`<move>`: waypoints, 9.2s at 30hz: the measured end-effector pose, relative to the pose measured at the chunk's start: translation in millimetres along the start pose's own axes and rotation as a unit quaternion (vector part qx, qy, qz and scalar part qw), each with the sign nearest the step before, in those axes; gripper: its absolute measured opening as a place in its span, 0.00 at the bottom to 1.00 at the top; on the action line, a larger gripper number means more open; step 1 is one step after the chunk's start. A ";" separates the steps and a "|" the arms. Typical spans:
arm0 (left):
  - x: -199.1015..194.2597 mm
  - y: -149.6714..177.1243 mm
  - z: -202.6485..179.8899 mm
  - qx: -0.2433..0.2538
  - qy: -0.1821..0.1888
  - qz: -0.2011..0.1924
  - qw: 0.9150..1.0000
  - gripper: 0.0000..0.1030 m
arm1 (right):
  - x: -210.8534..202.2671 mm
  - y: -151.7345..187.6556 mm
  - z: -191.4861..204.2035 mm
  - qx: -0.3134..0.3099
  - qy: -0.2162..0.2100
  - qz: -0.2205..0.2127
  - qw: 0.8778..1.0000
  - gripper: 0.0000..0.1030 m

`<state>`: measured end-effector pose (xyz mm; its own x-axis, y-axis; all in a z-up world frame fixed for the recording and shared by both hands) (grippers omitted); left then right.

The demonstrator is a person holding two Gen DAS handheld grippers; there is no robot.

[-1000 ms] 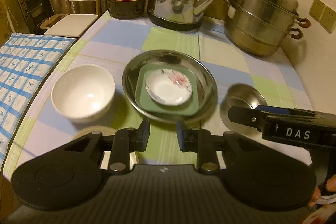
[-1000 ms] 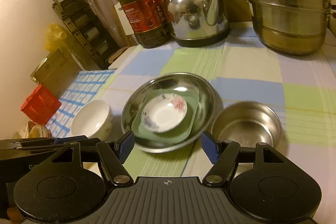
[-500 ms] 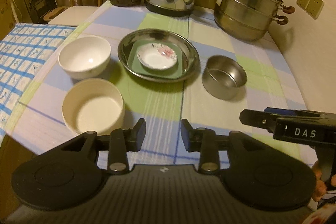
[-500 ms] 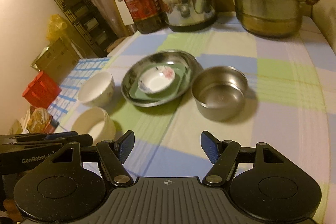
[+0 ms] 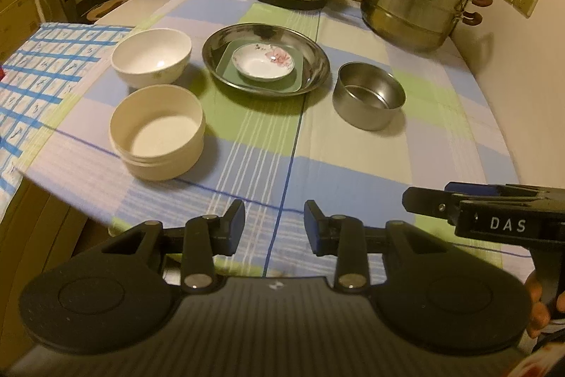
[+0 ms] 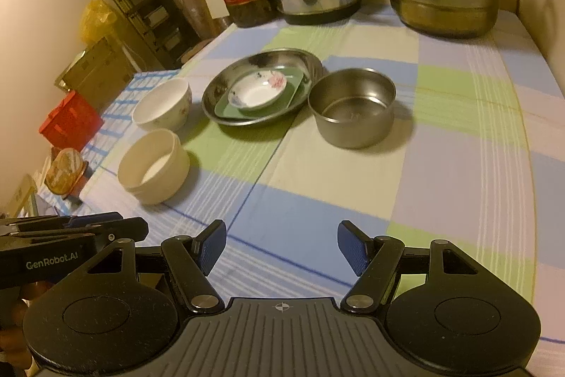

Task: Organize plates and bowls
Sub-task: 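Move both grippers toward the stacked cream bowls, then close both grippers on the rim of the cream bowl stack, then lift the cream bowls with both grippers and lower them into the white bowl, then open both grippers and pull back from the bowl stack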

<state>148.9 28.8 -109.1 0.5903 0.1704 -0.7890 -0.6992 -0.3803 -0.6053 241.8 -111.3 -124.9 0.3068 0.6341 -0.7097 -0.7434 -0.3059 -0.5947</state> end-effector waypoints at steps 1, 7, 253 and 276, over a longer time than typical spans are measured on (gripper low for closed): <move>-1.6 1.7 0.4 -0.003 -0.003 0.001 1.000 0.32 | -0.2 1.8 0.1 -0.001 -0.001 0.001 1.000 0.68; -6.6 11.4 4.7 -0.009 -0.015 0.006 1.000 0.32 | 0.2 8.3 1.0 -0.006 -0.003 0.011 1.000 0.68; 58.9 -158.2 216.8 -0.026 0.015 -0.039 0.999 0.27 | 161.3 -140.9 162.0 0.047 -0.039 -0.023 0.998 0.73; 13.7 -41.1 153.9 -0.042 0.009 0.017 0.999 0.28 | 84.1 -30.6 129.8 0.017 -0.037 0.036 0.999 0.77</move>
<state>123.6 186.7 -111.2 0.5746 0.1405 -0.8063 -0.6828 -0.4609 -0.5669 213.3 43.5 -117.4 0.2078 0.6623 -0.7198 -0.7826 -0.3289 -0.5286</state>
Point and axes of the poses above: each gripper's, at about its wrist camera, not at the fingertips, and x roughly the way its jaws point, z to its left, y to its underside, the point moved 10 cm from there along x, roughly the way its jaws point, and after that the axes turned 1 degree about x, right-handed, at the moved point
